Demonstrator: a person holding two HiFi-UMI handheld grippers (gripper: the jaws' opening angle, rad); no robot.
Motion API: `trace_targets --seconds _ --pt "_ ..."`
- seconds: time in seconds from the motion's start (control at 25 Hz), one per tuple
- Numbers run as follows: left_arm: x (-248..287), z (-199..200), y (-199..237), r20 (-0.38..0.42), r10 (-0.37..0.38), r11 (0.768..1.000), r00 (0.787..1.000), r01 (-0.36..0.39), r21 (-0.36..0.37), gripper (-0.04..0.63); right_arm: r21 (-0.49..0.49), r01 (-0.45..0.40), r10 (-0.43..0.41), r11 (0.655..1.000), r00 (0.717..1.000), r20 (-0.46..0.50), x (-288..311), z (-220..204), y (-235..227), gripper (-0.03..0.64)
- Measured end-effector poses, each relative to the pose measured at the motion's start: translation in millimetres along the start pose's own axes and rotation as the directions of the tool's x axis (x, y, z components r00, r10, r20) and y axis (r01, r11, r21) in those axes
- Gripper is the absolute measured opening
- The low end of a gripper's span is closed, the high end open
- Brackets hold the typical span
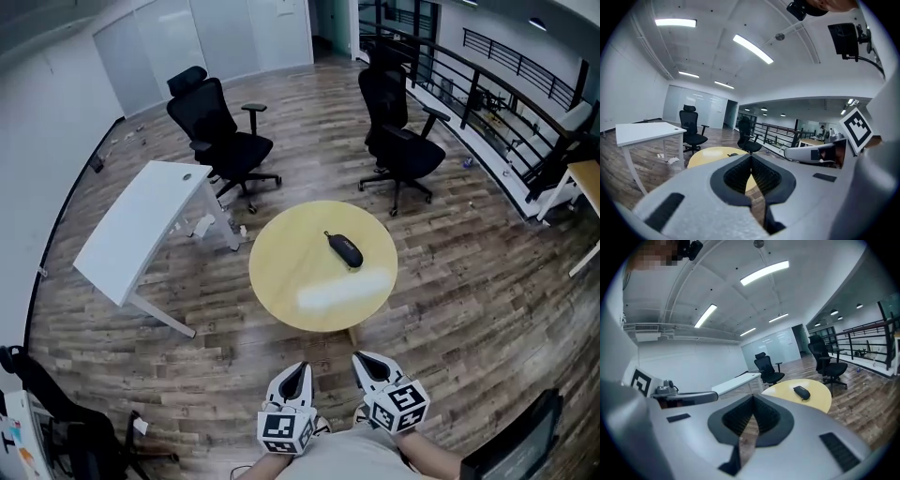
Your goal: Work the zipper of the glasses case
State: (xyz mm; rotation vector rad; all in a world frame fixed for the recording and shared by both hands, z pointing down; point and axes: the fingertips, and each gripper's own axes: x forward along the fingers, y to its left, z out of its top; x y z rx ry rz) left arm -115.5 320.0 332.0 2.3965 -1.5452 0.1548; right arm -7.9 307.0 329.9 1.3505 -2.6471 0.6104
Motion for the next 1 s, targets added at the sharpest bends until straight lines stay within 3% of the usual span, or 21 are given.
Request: trace_targets --seconds 0.56,1.0 --pt "2.9 13.4 -54.0 0.033 -0.017 1.0 0.999 0.016 0.009 0.006 -0.034 -0.026 0.026 0.999 1.0 0.004 -41.8 -0.5 -13.8 0.002" --pt "4.2 12.8 -58.2 0.03 -0.01 1.0 1.0 0.009 0.018 0.006 -0.053 -0.025 0.026 0.998 1.0 0.012 -46.6 2.0 -17.4 0.002"
